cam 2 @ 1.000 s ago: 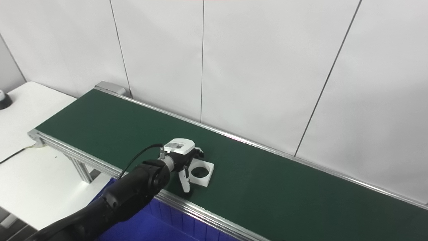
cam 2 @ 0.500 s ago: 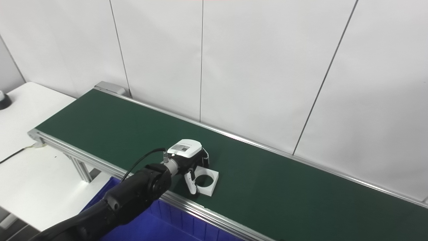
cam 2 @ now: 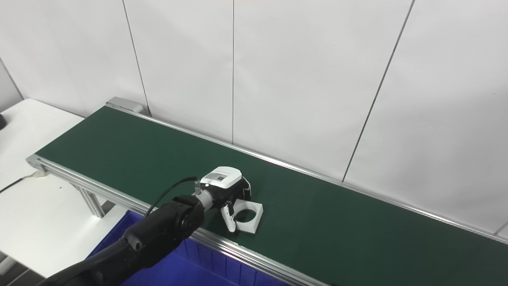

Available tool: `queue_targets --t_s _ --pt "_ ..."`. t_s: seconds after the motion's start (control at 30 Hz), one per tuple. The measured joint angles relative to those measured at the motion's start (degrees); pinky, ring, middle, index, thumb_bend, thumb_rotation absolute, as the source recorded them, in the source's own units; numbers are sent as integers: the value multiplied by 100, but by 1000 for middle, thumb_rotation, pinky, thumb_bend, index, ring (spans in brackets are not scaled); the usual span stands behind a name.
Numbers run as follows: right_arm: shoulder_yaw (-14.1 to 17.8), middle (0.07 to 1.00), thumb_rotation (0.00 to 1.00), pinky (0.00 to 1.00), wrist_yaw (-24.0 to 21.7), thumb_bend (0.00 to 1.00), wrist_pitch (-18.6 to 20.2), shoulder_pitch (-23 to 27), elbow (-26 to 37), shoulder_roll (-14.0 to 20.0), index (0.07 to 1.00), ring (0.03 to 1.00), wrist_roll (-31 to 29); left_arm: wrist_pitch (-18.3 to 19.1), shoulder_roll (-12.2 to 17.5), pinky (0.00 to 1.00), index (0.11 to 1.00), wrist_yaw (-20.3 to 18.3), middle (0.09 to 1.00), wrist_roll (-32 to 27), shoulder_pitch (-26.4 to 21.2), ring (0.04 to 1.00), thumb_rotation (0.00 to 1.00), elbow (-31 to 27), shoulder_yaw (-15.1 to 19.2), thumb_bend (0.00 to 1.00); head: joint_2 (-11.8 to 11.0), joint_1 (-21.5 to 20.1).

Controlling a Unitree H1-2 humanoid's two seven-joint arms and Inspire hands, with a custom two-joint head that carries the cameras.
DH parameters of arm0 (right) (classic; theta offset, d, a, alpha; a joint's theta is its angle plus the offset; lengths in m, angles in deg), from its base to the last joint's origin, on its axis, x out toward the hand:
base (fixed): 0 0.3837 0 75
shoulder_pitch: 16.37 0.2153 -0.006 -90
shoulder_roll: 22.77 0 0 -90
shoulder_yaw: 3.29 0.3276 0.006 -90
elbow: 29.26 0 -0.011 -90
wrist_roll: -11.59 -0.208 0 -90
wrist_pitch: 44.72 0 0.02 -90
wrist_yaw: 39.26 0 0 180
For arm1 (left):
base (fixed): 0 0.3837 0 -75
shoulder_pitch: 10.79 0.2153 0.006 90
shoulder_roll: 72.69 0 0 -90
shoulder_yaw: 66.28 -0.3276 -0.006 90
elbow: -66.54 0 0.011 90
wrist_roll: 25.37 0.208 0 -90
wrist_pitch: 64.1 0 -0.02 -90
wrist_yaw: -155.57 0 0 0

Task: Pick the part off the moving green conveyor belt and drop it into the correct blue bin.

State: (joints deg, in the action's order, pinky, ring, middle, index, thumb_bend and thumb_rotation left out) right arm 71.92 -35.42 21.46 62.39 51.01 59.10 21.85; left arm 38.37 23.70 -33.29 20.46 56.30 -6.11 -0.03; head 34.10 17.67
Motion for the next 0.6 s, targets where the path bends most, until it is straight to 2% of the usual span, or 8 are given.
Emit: queue_targets --t_s 0.27,0.43,0.6 --pt "0 749 450 610 1 584 0 4 -13 12 812 685 -9 184 125 769 482 -325 546 9 292 636 0 -734 153 515 -44 -18" --pt "3 748 459 606 0 590 0 21 -26 18 811 682 -27 355 278 786 481 -579 551 128 288 652 0 -1462 329 514 -61 -35" --pt "2 748 453 607 0 588 0 32 -65 25 810 684 -24 466 314 830 480 -865 554 277 251 673 0 -1928 413 513 -79 -53"
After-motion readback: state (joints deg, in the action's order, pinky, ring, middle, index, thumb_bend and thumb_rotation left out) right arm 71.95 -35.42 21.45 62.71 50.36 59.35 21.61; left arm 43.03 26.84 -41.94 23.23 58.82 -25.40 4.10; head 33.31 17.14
